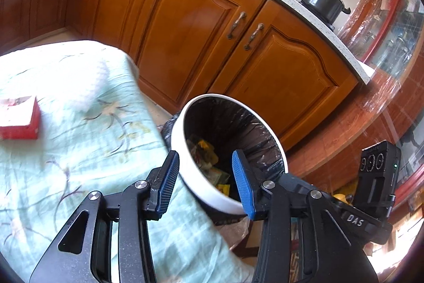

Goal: Collect trash
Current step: 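Move both open tools back toward the milk carton and foam net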

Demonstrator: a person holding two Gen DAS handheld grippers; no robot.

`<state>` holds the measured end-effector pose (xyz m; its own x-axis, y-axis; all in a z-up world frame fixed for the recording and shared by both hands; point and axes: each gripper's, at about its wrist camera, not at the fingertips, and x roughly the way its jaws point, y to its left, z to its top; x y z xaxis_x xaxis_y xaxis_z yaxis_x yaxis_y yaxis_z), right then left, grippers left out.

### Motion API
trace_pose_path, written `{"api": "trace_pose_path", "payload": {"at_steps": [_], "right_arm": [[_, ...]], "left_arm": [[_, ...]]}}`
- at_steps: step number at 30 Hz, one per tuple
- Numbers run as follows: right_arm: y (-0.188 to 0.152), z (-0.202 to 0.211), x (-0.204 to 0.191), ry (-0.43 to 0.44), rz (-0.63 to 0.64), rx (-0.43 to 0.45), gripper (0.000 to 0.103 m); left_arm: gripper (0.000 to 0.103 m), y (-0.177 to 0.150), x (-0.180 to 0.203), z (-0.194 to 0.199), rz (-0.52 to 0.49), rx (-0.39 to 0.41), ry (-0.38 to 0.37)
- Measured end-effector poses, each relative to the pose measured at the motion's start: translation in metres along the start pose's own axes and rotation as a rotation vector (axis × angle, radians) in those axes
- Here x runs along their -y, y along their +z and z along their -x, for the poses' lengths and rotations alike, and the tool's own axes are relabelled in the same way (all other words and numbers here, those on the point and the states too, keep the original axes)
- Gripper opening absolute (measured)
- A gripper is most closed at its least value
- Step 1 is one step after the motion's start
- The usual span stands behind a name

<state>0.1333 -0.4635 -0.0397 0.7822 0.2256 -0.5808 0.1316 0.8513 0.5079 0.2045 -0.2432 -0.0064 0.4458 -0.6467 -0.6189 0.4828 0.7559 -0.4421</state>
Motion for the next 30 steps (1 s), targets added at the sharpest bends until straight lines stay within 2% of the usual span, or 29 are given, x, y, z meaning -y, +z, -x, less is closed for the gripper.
{"api": "trace_pose_path", "payload": {"at_steps": [4,7,13,23,30], "right_arm": [[-0.007,0.0,-0.013,0.007,0.017,0.011,0.072],[-0.011,-0.002,-0.027,0.024,0.039,0.007,0.074],[-0.02,-0.012,-0.059,0.071,0.086,-0.007,0.081],[-0.031,-0.046,-0.113,0.126,0.161,-0.08,0.082],[-0.03,-0.064,-0.141,0.146,0.205,-0.097,0.082]], "left_arm": [[0.042,-0.008,-0.018,0.017,0.031,0.007,0.032],[0.048,-0.014,-0.036,0.031,0.059,0.019,0.062],[0.048,-0.024,-0.067,0.058,0.092,0.03,0.143],[0.048,-0.036,-0.124,0.094,0.186,0.049,0.22],[0.048,-0.037,-0.157,0.116,0.235,0.075,0.26]]}}
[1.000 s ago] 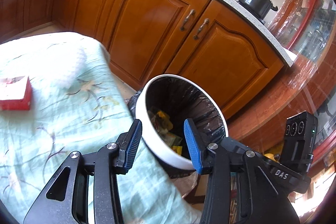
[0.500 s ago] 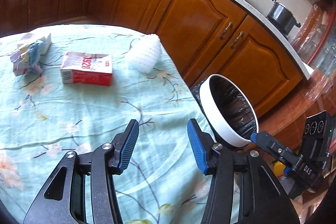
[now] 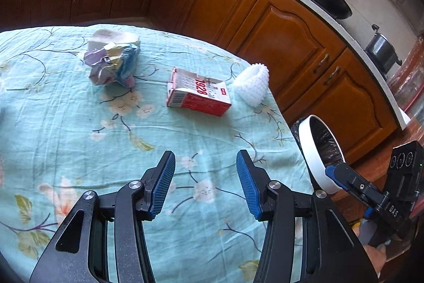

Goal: Collect trash
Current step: 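Move both open tools back toward the milk carton and foam net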

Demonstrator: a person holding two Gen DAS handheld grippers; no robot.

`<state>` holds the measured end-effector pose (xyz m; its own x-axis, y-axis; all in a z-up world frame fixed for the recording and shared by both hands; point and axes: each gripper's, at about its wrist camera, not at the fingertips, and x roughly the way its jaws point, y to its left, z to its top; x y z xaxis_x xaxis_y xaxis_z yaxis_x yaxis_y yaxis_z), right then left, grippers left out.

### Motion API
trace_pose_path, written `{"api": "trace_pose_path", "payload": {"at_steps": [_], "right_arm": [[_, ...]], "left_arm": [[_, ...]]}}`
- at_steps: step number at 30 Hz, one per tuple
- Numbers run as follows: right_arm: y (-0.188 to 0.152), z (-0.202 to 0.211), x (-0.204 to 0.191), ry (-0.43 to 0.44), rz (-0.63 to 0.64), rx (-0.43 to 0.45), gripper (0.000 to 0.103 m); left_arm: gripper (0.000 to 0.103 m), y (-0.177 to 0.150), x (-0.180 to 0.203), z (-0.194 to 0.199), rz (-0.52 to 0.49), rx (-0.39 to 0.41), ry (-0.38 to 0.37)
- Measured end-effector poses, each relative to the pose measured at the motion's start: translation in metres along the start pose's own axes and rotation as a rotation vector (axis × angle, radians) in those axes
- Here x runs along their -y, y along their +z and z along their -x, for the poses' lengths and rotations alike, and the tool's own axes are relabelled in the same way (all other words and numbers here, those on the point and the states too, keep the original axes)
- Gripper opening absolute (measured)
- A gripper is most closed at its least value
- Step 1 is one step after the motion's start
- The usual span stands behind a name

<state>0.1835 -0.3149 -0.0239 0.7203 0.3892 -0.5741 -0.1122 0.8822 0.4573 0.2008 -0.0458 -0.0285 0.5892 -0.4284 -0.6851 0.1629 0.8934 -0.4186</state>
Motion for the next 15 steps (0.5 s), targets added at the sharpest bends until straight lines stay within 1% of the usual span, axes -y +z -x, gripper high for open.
{"api": "trace_pose_path", "payload": {"at_steps": [11,13,15], "right_arm": [[0.024,-0.035,-0.009,0.008,-0.011,-0.017,0.082],[0.029,-0.04,-0.01,0.007,-0.009,-0.014,0.082],[0.035,-0.048,-0.007,-0.002,-0.017,-0.017,0.082]], "left_arm": [[0.048,0.023,-0.036,0.005,0.044,0.023,0.054],[0.048,0.029,-0.037,0.001,0.038,0.018,0.054],[0.048,0.035,-0.031,-0.005,0.003,0.007,0.06]]}}
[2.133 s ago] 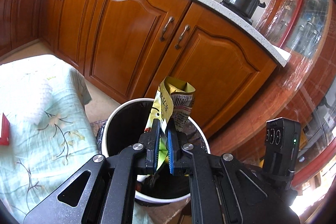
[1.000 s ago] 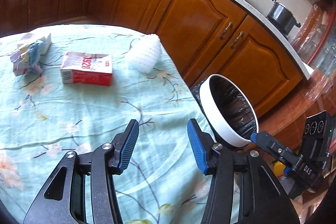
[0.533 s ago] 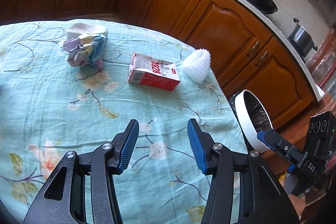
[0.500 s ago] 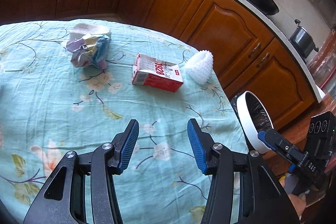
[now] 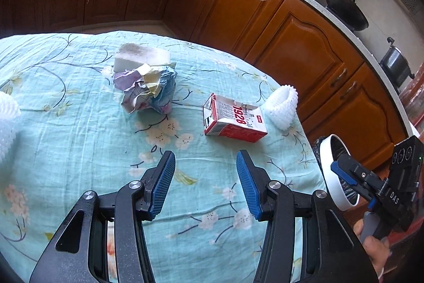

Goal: Collect trash
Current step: 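Move both open tools back toward the milk carton and foam net, then grasp the red-white milk carton with the left tool while the right tool grasps the white foam net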

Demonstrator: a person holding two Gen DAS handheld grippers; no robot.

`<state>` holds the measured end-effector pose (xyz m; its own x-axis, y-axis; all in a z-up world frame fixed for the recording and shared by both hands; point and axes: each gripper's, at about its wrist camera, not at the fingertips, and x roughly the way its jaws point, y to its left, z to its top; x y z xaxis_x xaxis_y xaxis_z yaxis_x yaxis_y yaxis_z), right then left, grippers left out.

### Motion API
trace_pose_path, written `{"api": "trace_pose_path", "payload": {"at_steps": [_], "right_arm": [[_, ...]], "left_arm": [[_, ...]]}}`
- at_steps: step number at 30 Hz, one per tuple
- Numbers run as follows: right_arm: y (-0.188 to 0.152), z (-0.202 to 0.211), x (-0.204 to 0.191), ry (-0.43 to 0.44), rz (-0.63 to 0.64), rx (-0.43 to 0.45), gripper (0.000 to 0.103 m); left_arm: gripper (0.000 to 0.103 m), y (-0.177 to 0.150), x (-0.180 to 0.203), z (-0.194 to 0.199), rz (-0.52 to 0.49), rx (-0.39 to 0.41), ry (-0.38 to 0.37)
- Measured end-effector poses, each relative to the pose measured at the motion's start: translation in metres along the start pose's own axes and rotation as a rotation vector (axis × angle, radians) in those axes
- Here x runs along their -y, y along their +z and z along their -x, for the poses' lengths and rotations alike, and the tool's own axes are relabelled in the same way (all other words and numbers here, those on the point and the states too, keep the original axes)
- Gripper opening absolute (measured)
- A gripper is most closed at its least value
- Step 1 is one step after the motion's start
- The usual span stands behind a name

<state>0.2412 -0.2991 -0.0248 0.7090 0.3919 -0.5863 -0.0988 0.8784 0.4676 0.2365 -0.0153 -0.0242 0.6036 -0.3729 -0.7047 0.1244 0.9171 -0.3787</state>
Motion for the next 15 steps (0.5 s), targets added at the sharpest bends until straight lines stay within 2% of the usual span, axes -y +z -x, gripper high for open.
{"api": "trace_pose_path", "payload": {"at_steps": [3,4,6,9,12,15], "right_arm": [[0.011,-0.013,0.007,-0.004,-0.021,-0.009,0.082],[0.015,-0.018,0.01,-0.007,-0.029,-0.013,0.082],[0.025,-0.028,0.016,-0.019,-0.048,-0.02,0.082],[0.04,-0.042,0.025,-0.03,-0.071,-0.023,0.082],[0.051,-0.059,0.034,-0.033,-0.108,-0.036,0.082],[0.059,-0.073,0.044,-0.021,-0.157,-0.046,0.082]], "left_arm": [[0.054,0.013,0.015,-0.012,-0.105,-0.017,-0.011],[0.061,0.018,0.021,-0.017,-0.15,-0.024,-0.017],[0.064,0.029,0.035,-0.026,-0.258,-0.036,-0.022],[0.076,0.041,0.056,-0.044,-0.45,-0.085,-0.044],[0.082,0.047,0.071,-0.059,-0.614,-0.105,-0.024],[0.086,0.054,0.073,-0.075,-0.687,-0.148,-0.029]]}}
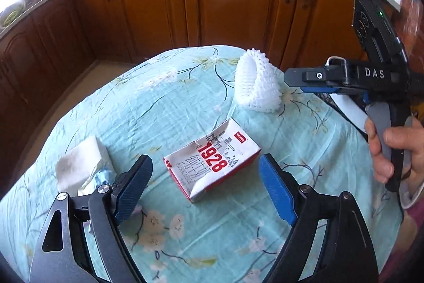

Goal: Collect trash
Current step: 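Grasp the red-white milk carton with the left tool while the right tool grasps the white foam net, then carry the carton and foam net over the bin and release both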

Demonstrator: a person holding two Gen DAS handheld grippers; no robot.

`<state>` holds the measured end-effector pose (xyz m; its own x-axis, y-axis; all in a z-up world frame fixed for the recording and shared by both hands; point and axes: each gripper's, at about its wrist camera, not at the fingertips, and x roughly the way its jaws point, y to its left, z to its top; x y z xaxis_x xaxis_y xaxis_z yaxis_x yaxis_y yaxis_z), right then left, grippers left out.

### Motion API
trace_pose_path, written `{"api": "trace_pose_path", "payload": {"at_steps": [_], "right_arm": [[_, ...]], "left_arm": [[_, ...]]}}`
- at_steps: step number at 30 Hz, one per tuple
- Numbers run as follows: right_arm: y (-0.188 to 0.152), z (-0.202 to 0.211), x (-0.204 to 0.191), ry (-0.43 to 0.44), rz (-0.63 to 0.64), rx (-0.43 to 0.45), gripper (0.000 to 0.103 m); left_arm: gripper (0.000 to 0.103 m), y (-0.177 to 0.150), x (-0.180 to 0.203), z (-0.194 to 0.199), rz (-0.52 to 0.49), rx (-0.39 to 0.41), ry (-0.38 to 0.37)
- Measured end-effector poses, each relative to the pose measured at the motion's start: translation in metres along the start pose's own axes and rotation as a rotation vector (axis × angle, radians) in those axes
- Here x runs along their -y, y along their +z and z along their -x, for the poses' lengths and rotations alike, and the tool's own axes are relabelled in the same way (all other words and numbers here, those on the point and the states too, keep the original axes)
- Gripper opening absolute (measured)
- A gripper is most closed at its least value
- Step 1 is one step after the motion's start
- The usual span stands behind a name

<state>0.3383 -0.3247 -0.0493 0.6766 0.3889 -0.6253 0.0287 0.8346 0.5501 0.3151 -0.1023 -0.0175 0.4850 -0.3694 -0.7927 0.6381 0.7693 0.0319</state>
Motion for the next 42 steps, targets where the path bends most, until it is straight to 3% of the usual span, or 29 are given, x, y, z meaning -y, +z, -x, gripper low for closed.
{"api": "trace_pose_path", "payload": {"at_steps": [5,6,8,9,10,12,13,16,17,27,31,34,42], "right_arm": [[0.011,-0.022,0.009,0.027,-0.067,-0.025,0.081],[0.011,-0.025,0.009,0.029,-0.071,-0.029,0.076],[0.011,-0.031,0.008,0.033,-0.072,-0.039,0.059],[0.01,-0.033,0.008,0.027,-0.071,-0.044,0.037],[0.008,-0.033,0.006,0.015,-0.066,-0.048,0.025],[0.004,-0.027,0.005,0.011,-0.05,-0.036,0.018],[0.001,-0.022,0.004,0.007,-0.036,-0.027,0.014],[-0.005,-0.009,0.003,0.006,-0.012,-0.008,0.011],[-0.008,-0.004,0.003,0.011,-0.009,-0.003,0.011],[-0.042,0.068,-0.003,0.024,0.058,0.084,0.01],[-0.058,0.098,0.008,0.027,0.047,0.115,0.01],[-0.069,0.117,0.019,0.008,0.038,0.138,0.01],[-0.098,0.16,0.05,-0.032,-0.024,0.196,0.01]], "left_arm": [[0.087,0.005,-0.006,-0.026,-0.047,-0.073,-0.025],[0.087,0.006,-0.006,-0.032,-0.046,-0.089,-0.036],[0.088,0.008,-0.003,-0.043,-0.044,-0.122,-0.056],[0.087,0.007,0.0,-0.047,-0.05,-0.133,-0.049],[0.087,0.005,0.003,-0.048,-0.058,-0.133,-0.033],[0.087,0.0,0.009,-0.047,-0.074,-0.125,-0.031],[0.081,-0.003,0.012,-0.045,-0.078,-0.119,-0.027],[0.053,-0.012,0.018,-0.037,-0.052,-0.126,-0.024],[0.051,-0.015,0.02,-0.033,-0.035,-0.124,-0.022],[0.049,-0.046,0.049,0.015,0.191,0.005,-0.119],[0.049,-0.054,0.067,0.03,0.249,0.059,-0.131],[0.048,-0.056,0.078,0.037,0.295,0.09,-0.182],[0.047,-0.051,0.119,0.041,0.295,0.132,-0.212]]}}
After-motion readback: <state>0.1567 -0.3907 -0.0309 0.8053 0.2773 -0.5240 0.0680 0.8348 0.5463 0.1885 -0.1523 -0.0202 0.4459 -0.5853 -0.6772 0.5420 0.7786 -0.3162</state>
